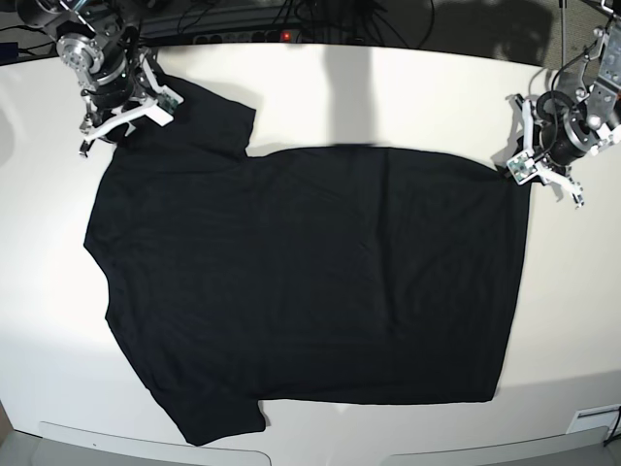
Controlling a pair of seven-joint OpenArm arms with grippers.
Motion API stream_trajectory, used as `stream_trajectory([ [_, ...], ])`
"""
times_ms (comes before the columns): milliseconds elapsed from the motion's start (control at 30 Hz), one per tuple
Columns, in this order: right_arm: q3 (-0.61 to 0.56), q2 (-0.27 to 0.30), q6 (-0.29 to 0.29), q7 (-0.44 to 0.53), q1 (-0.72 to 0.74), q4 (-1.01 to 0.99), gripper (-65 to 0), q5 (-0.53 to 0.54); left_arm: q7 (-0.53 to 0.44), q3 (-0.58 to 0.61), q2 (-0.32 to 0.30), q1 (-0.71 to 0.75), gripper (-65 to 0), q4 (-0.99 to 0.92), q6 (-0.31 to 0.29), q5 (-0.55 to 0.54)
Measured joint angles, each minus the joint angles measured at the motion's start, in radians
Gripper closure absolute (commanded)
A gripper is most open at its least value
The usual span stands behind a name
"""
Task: Fold the T-shirt properly
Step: 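Move the right gripper to the sleeve-shoulder corner and grasp it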
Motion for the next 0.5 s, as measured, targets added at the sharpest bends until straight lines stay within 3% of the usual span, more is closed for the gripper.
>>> stream_trajectory([
  [367, 0.000, -0.033, -0.011, 0.000, 0.020, 0.001, -28.0, 0.043, 0.002, 0.000, 0.000, 0.000, 0.0, 0.000, 0.000, 0.000],
  [500, -0.002, -0.042, 0.017, -0.005, 0.053, 0.001, -28.0, 0.058, 0.003, 0.000, 0.000, 0.000, 0.0, 0.000, 0.000, 0.000],
])
